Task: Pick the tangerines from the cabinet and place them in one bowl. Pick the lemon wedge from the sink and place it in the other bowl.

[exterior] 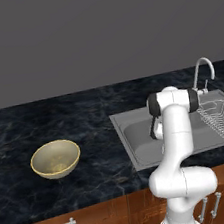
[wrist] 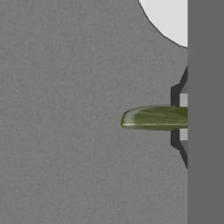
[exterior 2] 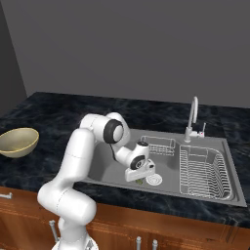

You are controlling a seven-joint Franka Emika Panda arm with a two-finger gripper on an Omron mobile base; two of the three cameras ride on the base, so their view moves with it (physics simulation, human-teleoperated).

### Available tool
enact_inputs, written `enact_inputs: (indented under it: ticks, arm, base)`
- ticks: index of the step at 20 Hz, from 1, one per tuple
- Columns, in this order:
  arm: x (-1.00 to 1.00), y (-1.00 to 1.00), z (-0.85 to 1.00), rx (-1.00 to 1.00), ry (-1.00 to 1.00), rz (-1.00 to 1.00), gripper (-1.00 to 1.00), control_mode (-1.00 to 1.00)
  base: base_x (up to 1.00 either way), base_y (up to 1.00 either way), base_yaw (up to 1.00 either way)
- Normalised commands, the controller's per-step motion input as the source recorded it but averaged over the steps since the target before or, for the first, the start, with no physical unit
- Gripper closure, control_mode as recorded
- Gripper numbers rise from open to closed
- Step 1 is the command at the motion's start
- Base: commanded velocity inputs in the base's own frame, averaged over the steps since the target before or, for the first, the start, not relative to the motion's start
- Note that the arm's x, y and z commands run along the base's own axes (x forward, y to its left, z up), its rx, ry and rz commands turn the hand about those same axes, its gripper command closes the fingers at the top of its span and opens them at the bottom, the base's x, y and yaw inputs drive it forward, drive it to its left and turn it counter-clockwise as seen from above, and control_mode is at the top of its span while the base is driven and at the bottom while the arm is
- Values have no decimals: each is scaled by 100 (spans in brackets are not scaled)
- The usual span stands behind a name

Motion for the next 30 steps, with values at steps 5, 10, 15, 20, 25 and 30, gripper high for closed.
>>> enact_inputs:
  ticks: [5, 10, 15, 20, 25, 30]
  arm:
    - [0, 0, -11, 0, 0, 0, 100, -100]
    - [-15, 0, 24, 0, -4, 0, 100, -100]
    - [-56, 6, 58, -3, -12, -1, 100, -100]
    - [-76, 21, 55, -2, -11, -3, 100, -100]
    - [-48, 33, 65, 0, -9, -7, 100, -100]
    - [-1, 30, 78, 0, -5, -4, 100, -100]
  base:
    - [0, 0, 0]
    - [0, 0, 0]
    - [0, 0, 0]
    - [0, 0, 0]
    - [0, 0, 0]
    - [0, 0, 0]
